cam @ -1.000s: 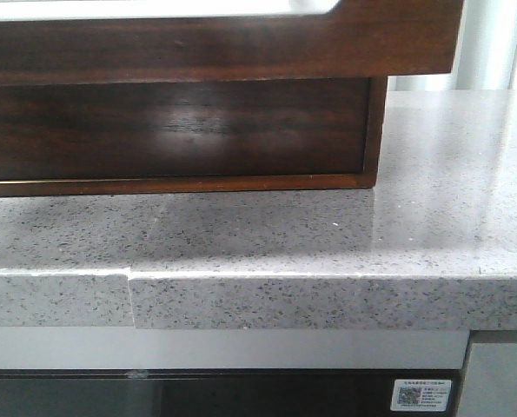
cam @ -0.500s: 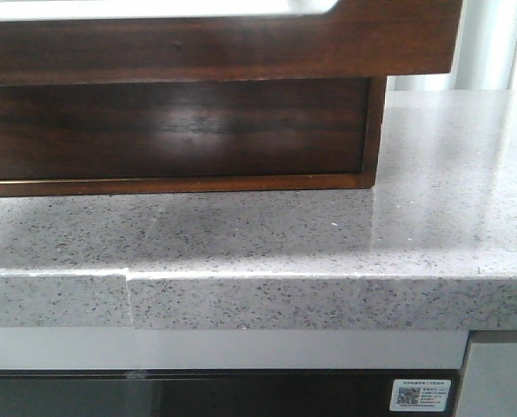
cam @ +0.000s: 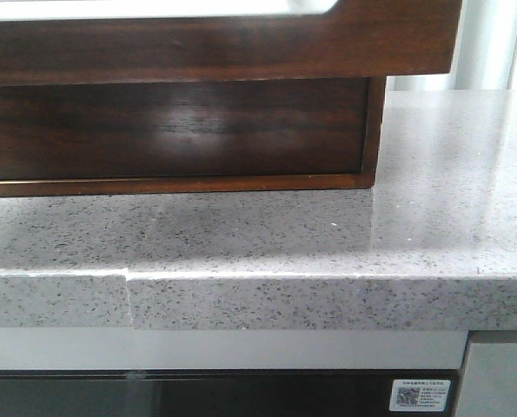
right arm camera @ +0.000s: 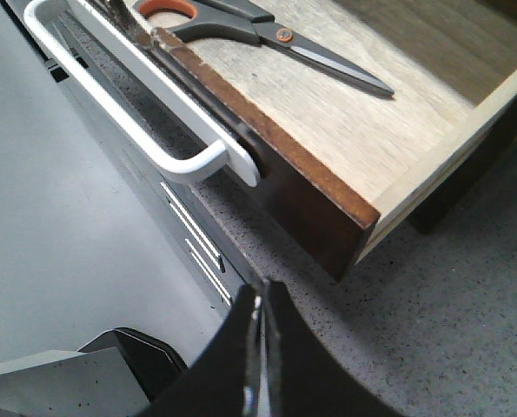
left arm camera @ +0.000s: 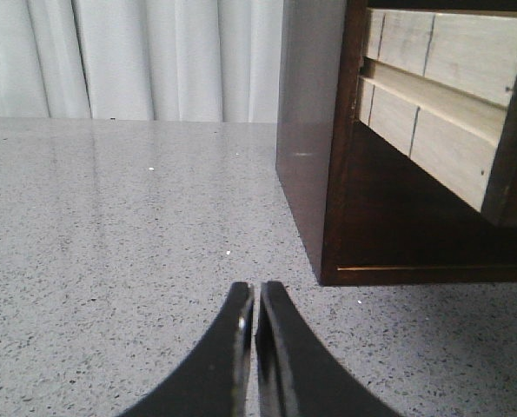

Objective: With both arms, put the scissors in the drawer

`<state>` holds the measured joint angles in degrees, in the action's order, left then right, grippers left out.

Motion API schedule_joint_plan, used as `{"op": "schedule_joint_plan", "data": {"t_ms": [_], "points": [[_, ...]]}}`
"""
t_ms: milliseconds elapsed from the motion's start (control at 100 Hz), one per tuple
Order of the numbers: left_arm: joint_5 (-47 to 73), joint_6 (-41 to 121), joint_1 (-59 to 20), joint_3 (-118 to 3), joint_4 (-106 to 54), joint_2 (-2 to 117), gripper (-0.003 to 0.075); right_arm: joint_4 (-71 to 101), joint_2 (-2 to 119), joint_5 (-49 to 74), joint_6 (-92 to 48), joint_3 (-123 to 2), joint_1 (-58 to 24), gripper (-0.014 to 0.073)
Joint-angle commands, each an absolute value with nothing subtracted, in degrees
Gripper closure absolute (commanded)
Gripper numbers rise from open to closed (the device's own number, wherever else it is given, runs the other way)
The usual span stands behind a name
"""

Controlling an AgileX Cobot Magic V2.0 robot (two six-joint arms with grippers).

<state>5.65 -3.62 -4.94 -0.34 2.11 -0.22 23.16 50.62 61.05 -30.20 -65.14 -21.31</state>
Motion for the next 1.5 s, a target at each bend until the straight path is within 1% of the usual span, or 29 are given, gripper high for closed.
{"op": "schedule_joint_plan", "data": {"t_ms": [0,600,690,770,870,1070,1160,1200,1310,1400,1490], "points": [[2.24,-3.96,-4.81,1.83,1.19,-2.05,0.0741,24.41,50.02,58.37,-30.49,-66.51,-20.93,0.0662],[2.24,-3.96,-4.81,1.83,1.19,-2.05,0.0741,24.41,50.02,58.25,-30.49,-66.37,-21.3,0.0662],[2.24,-3.96,-4.81,1.83,1.19,-2.05,0.0741,23.3,47.4,55.68,-31.09,-64.5,-21.01,0.0662],[2.24,-3.96,-4.81,1.83,1.19,-2.05,0.0741,21.84,42.56,48.54,-31.09,-59.23,-19.16,0.0662],[2.24,-3.96,-4.81,1.83,1.19,-2.05,0.0741,21.72,35.32,34.29,-31.09,-50.26,-13.43,0.0662],[2.24,-3.96,-4.81,1.83,1.19,-2.05,0.0741,17.98,19.31,14.97,-31.09,-30.34,-4.12,0.0662],[2.24,-3.96,-4.81,1.83,1.19,-2.05,0.0741,21.43,11.92,3.55,-31.09,-19.88,-0.2,0.0662],[2.24,-3.96,-4.81,1.83,1.19,-2.05,0.0741,23.86,8.87,0.3,-31.09,-15.46,0.91,0.0662],[2.24,-3.96,-4.81,1.83,1.19,-2.05,0.0741,26.13,2.57,-2.41,-31.09,-7.36,1.44,0.0662],[2.14,-3.96,-4.81,1.83,1.19,-2.05,0.0741,26.13,-0.86,-2.49,-31.09,-4.12,1.44,0.0662],[2.14,-3.96,-4.81,1.83,1.19,-2.05,0.0741,25.8,-1.84,-2.54,-30.34,-1.88,1.44,0.0662]]}}
